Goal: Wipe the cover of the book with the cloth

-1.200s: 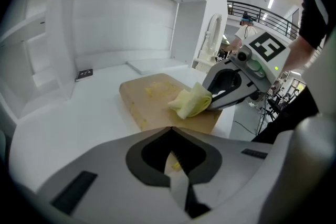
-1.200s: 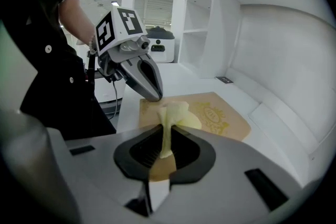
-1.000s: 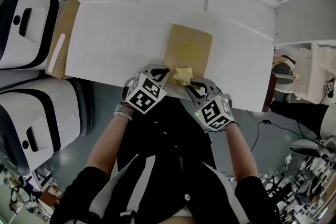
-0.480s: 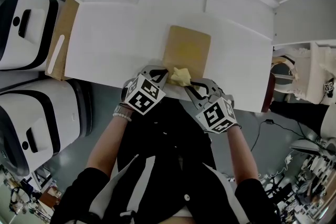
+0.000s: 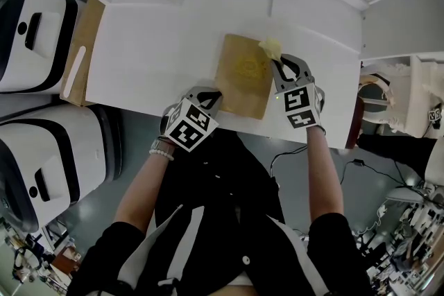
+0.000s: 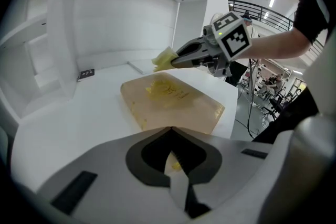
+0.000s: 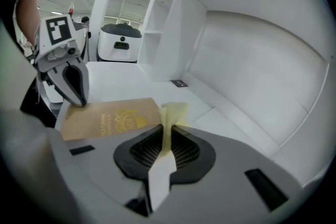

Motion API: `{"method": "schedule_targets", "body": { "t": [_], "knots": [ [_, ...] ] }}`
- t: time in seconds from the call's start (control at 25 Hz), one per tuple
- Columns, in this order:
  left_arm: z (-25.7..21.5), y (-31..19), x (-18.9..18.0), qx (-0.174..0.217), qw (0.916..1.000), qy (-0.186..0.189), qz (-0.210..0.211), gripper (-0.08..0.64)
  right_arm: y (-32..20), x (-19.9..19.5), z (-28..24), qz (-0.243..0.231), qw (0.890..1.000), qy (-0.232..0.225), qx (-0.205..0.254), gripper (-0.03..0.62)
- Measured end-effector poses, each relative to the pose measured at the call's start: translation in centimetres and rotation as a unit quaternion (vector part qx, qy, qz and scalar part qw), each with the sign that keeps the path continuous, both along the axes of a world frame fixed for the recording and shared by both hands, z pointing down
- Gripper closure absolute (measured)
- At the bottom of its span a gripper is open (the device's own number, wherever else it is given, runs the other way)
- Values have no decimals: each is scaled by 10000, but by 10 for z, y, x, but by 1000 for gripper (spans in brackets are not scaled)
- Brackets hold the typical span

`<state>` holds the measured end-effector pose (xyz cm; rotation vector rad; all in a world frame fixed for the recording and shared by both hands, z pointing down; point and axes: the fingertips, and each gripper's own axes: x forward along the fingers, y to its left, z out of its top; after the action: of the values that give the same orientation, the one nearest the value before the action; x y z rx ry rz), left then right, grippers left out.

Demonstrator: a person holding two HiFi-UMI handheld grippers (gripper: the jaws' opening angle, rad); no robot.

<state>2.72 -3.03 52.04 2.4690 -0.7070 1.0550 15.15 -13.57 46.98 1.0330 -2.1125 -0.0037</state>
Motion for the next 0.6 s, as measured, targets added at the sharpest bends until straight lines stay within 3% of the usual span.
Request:
{"method": "schedule_targets", "body": {
  "t": [0.24,0.6],
  "knots": [
    [0,-1,1,-23,10000,19,-16,558,-18,19,27,556,9978,111,-346,554],
    [-1,0,2,-36,10000,50,10,560,3,20,39,1012,9923,-402,-589,553]
  ]
}}
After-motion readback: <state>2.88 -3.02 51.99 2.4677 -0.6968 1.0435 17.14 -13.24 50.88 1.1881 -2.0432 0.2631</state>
